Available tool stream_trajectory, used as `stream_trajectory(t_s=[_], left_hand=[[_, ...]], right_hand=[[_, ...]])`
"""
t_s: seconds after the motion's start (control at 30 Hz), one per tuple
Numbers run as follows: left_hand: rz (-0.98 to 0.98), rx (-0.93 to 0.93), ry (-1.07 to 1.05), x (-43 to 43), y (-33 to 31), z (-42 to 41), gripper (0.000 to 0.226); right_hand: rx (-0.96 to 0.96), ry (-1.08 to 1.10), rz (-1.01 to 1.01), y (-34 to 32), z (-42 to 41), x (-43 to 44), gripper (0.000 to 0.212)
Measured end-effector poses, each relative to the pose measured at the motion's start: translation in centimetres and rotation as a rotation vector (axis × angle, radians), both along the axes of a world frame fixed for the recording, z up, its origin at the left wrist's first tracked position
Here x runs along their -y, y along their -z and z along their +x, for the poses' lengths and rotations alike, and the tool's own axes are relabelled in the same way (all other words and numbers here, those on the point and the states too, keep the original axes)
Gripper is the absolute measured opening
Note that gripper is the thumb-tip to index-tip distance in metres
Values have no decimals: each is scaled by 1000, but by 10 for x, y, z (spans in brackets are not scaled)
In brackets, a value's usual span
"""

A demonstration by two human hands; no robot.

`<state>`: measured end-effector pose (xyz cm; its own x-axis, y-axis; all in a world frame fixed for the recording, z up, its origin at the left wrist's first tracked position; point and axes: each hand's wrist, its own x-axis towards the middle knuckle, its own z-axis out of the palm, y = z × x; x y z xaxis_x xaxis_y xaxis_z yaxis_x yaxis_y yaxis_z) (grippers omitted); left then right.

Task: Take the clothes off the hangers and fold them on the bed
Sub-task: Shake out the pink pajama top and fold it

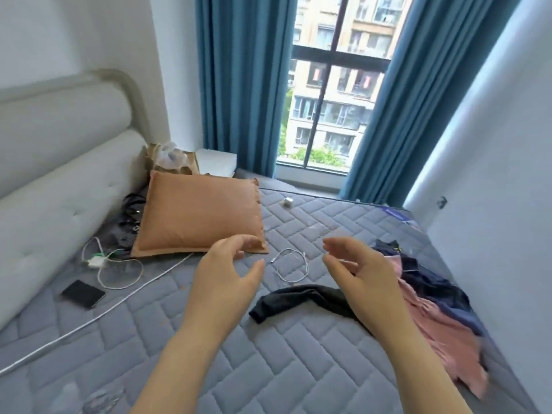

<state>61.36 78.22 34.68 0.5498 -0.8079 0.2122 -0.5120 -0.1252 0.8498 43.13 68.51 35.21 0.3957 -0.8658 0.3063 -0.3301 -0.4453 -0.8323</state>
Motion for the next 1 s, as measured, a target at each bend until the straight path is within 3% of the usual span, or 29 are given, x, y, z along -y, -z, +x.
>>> stream_trajectory(t_s=[0.23,0.53,1.0], left_hand=[[82,-22,304,49,21,-96,31],[148,10,521,86,43,-225,32],[195,35,485,159,84,-441,31]], right_hand=[[-52,281,24,16,-114,-5,25],[-50,486,149,44,-252,-5,21],[-173,444,179,75,-477,88,22]])
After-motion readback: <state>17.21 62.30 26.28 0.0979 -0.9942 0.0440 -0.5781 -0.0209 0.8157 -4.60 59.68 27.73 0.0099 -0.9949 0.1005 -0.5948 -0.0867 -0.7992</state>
